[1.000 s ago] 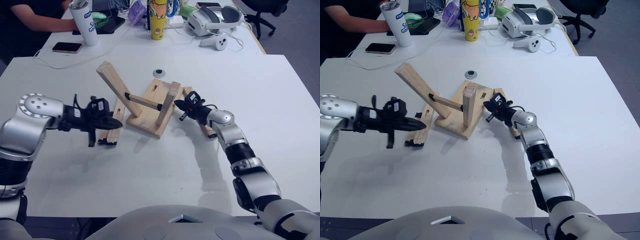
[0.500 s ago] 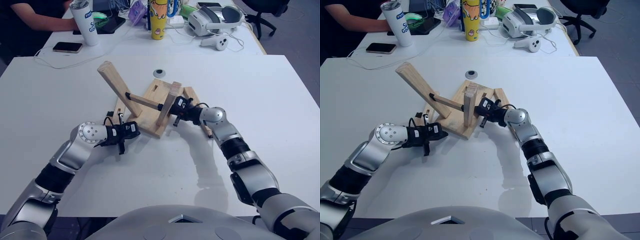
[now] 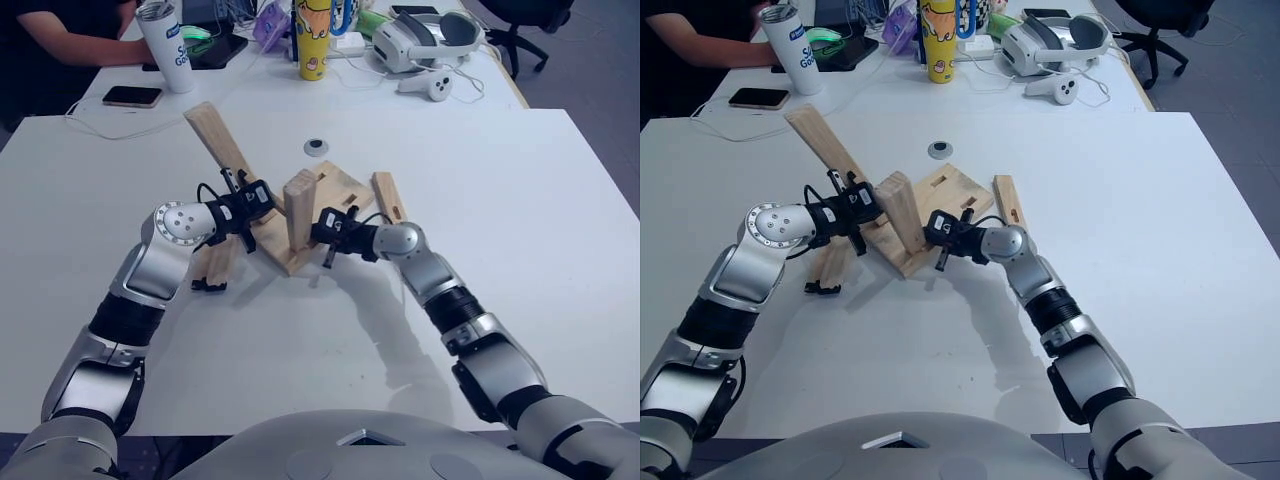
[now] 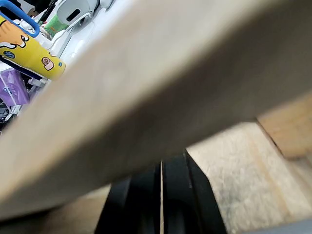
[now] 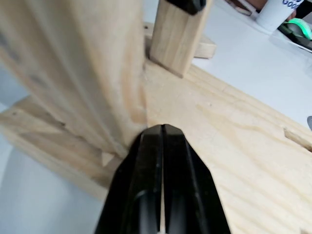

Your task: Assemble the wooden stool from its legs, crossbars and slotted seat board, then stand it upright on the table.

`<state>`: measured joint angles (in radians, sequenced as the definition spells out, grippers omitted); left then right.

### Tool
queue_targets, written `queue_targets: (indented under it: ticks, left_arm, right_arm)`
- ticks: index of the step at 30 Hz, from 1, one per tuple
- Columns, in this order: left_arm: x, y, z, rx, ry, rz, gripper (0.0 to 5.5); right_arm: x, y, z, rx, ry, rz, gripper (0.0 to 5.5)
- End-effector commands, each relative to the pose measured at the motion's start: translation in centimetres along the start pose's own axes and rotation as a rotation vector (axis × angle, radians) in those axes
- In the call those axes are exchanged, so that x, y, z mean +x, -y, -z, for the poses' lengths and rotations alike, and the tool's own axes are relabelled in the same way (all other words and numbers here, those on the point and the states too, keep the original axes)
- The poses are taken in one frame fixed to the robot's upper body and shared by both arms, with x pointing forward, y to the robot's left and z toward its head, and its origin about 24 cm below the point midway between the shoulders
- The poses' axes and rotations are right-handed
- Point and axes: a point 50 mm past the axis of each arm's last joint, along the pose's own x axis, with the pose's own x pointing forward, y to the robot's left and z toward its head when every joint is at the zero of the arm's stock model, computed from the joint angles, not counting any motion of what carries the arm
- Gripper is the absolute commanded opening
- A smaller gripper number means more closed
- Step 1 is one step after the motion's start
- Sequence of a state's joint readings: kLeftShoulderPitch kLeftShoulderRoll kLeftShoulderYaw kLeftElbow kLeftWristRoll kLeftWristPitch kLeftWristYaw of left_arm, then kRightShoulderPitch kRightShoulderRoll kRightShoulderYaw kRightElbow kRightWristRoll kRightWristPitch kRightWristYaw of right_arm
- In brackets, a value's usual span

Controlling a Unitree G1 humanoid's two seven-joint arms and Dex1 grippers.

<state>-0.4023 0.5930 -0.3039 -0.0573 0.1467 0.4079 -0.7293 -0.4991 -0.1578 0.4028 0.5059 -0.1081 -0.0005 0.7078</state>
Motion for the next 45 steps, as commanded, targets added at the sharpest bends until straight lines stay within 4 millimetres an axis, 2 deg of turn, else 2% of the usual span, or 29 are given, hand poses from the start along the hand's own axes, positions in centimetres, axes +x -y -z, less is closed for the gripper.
queue_targets:
  ticks: [1,5,8,12,18,23,27,30,36,39,45]
  left_arm:
    - [-0.1,-0.5,0.5,-0.001,-0.027,-0.014,0.02]
    - [-0.3,-0.8,0.2,-0.001,-0.002,0.006,0.02]
    - [-1.0,-0.3,0.2,-0.012,0.014,0.089,0.02]
    - [-1.9,0.5,0.7,-0.005,0.005,0.19,0.02]
    - [-2.3,1.3,0.2,-0.025,0.028,0.269,0.02]
    - [-3.0,3.4,0.4,-0.069,0.008,0.381,0.02]
    - [-3.6,7.2,0.0,-0.12,0.007,0.557,0.02]
    - [-2.4,8.6,0.3,-0.097,-0.032,0.513,0.02]
    - [-0.5,10.2,2.1,-0.045,-0.147,0.357,0.02]
    - [0.1,9.7,2.3,-0.046,-0.156,0.274,0.02]
    - [0.3,6.9,3.1,-0.016,-0.19,0.118,0.02]
  right_arm:
    - [0.8,-0.2,1.6,0.071,-0.08,0.1,0.0]
    - [-1.2,2.1,0.7,0.064,-0.047,0.184,0.0]
    - [-3.2,4.2,0.8,0.007,-0.094,0.234,0.0]
    - [-4.5,6.1,2.3,-0.058,-0.214,0.244,0.0]
    - [-5.2,7.5,4.3,-0.085,-0.339,0.226,0.0]
    - [-5.4,7.7,5.3,-0.145,-0.523,0.063,0.0]
    - [-5.9,7.7,5.3,-0.187,-0.668,-0.15,0.0]
    - [-6.4,7.4,5.8,-0.204,-0.753,-0.248,0.0]
    - [-6.6,7.3,5.8,-0.193,-0.74,-0.248,0.0]
    - [-6.6,7.0,5.5,-0.194,-0.706,-0.255,0.0]
    - [-6.7,6.2,4.4,-0.192,-0.639,-0.289,0.0]
